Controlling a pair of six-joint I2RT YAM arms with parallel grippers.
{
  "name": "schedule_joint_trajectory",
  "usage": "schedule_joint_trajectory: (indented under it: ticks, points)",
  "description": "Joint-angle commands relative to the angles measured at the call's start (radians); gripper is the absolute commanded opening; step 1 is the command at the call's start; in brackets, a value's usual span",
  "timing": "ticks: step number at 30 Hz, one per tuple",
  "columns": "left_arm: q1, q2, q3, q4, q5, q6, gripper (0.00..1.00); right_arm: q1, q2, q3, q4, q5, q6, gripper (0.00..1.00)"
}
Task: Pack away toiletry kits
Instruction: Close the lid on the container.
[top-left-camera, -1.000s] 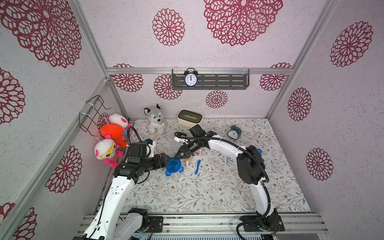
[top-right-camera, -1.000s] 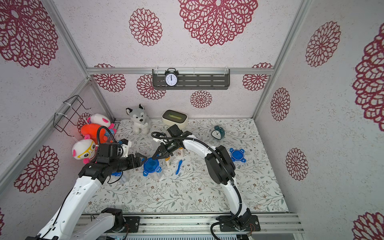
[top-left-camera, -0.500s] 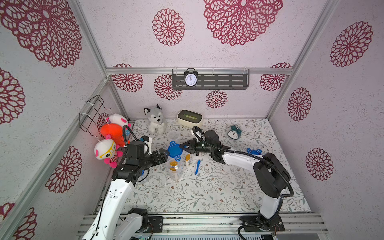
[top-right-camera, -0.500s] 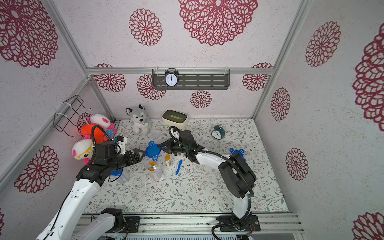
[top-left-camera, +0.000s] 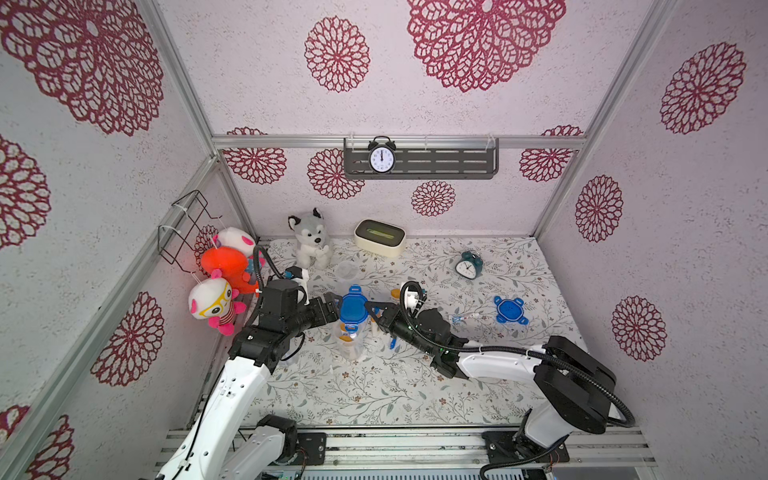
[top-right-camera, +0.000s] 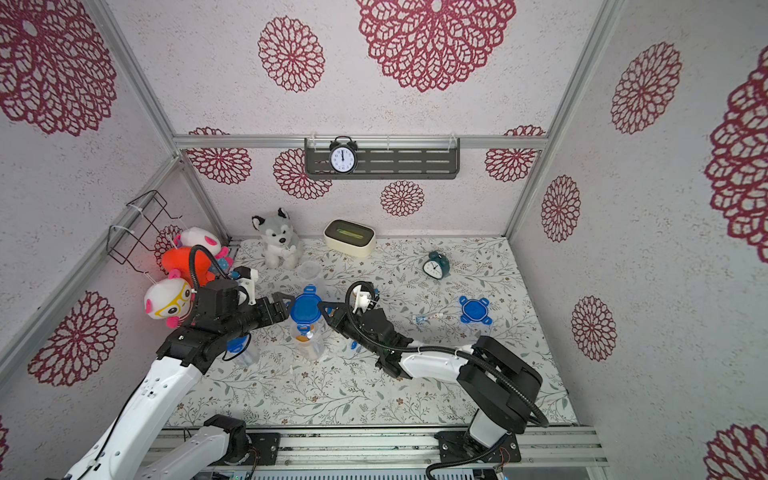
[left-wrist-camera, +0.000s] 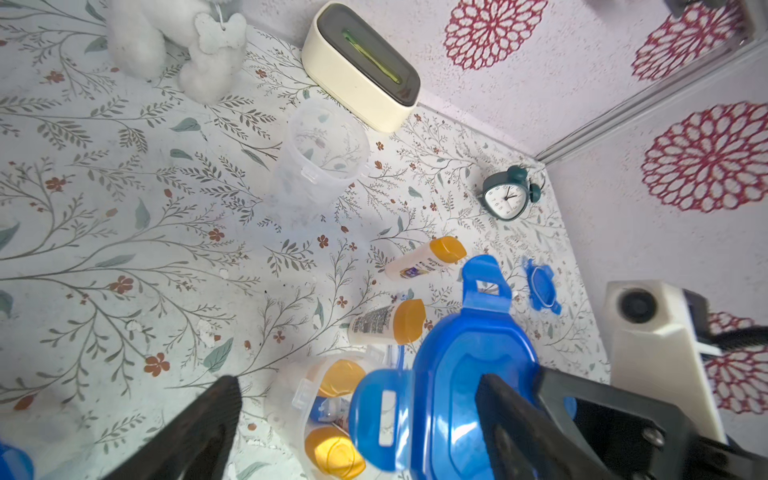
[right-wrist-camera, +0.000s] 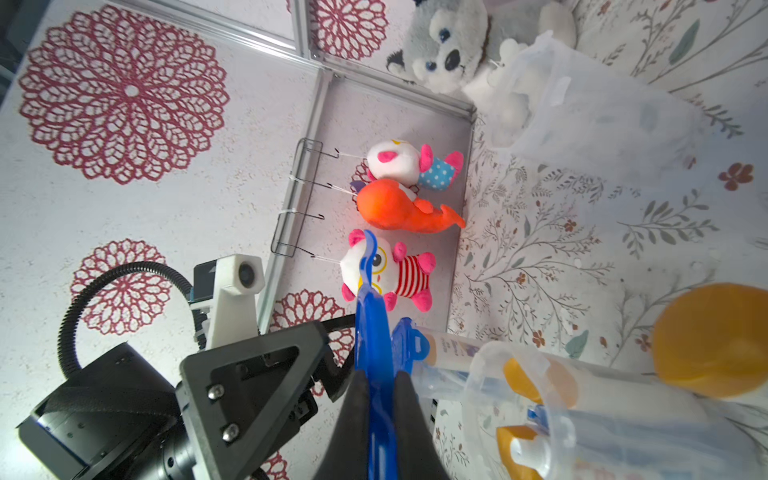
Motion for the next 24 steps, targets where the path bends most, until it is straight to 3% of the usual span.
schedule_joint_trajectory:
  ticks: [1, 6, 16, 24]
  points:
    - [-0.036, 0.048, 0.053, -0.043, -0.19, 0.02, 0.92, 0.052, 0.009, -0.007, 0.138, 0.183, 0.01, 0.0]
    - [-0.085, 0.024, 0.02, 0.022, -0.293, 0.027, 0.93, 0.132, 0.047, -0.026, 0.19, 0.333, 0.018, 0.0]
    - [-0.134, -0.086, -0.066, 0.048, -0.286, 0.023, 0.92, 0.273, 0.132, -0.016, 0.249, 0.585, 0.038, 0.0]
    - [-0.19, -0.113, -0.141, 0.059, -0.303, 0.015, 0.9, 0.289, 0.165, -0.023, 0.301, 0.64, 0.067, 0.0]
